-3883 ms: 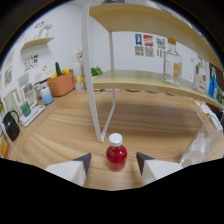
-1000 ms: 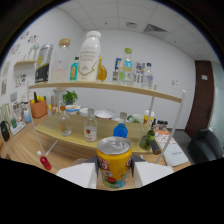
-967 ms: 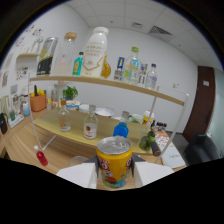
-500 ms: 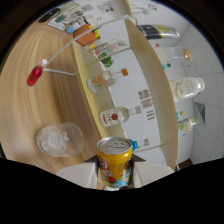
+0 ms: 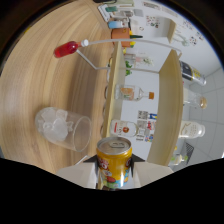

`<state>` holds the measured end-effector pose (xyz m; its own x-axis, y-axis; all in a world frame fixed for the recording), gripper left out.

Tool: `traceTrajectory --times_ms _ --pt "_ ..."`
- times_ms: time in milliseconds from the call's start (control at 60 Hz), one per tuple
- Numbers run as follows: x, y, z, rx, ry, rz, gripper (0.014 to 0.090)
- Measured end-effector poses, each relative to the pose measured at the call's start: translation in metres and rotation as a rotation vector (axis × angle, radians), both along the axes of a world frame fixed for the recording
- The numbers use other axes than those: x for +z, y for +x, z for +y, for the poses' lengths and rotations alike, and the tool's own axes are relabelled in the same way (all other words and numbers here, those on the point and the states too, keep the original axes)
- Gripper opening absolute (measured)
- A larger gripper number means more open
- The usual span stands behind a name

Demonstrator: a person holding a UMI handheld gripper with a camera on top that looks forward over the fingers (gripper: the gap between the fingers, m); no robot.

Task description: Make me a cup of Vodka Sunrise.

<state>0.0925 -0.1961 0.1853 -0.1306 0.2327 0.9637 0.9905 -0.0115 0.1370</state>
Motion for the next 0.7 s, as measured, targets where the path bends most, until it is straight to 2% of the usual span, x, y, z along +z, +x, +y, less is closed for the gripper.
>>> traceTrajectory --times_ms 133,350,483,583,700 --pt "0.014 0.001 -0.002 -0.023 0.012 0.179 0.0507" --pt "0.062 0.007 -0.021 -0.103 0.020 1.072 0.0511" --pt "0.086 0.035 -0.033 -0.118 0.061 1.397 0.0511" --pt "0.078 0.064 -0.036 -0.159 0.072 1.537 0.0509" --pt "0.042 0.094 -0.032 -0.243 0.043 1.632 0.0510"
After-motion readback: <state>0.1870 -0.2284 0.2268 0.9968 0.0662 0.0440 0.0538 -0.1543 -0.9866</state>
